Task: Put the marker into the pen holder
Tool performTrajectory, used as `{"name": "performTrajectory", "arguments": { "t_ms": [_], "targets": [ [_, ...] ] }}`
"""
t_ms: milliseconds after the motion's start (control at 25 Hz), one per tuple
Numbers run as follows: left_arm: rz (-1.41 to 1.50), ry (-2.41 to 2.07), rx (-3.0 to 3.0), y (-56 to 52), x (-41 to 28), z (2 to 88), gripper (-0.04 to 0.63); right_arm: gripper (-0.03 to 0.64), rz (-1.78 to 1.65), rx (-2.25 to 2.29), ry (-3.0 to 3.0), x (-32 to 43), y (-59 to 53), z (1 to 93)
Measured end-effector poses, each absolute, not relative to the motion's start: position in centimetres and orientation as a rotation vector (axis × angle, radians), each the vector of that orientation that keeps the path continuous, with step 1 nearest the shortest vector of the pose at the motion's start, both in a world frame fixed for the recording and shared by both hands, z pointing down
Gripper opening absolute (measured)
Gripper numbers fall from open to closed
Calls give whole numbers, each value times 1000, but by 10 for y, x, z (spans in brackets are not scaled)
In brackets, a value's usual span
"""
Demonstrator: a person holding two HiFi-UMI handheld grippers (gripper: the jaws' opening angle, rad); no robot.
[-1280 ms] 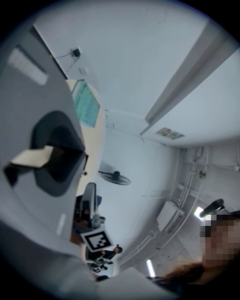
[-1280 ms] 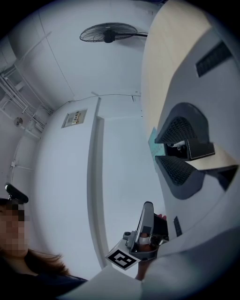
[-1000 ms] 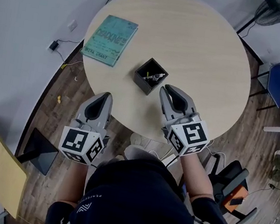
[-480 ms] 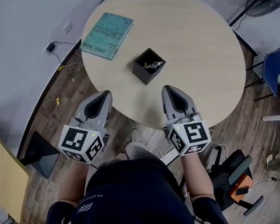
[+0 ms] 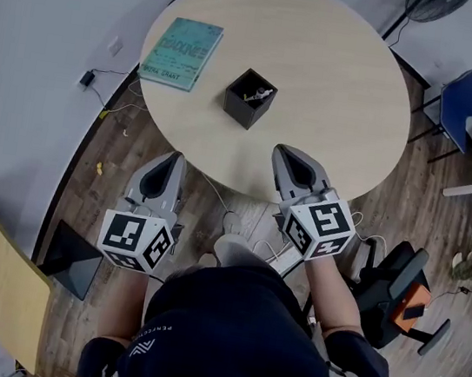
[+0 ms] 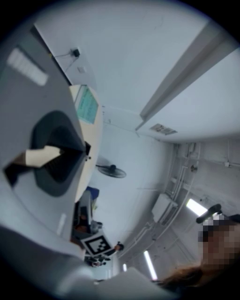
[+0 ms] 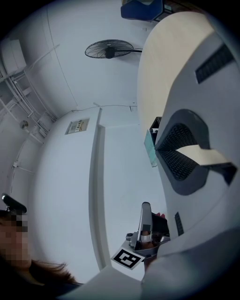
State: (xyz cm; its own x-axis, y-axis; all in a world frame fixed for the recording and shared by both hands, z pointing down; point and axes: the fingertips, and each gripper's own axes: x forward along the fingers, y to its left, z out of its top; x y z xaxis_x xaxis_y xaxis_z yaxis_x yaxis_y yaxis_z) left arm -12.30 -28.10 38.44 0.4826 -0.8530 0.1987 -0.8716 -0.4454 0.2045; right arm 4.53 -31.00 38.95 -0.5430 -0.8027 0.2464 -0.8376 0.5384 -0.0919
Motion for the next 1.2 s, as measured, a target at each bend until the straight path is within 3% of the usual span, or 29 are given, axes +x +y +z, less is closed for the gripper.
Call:
{"name": "performTrajectory", "arguments": {
  "t_ms": [1200],
  "targets": [
    [77,-1491,2441,-276,-136,381,8,0,311,1333,-2590,33,-301,397]
  ]
}}
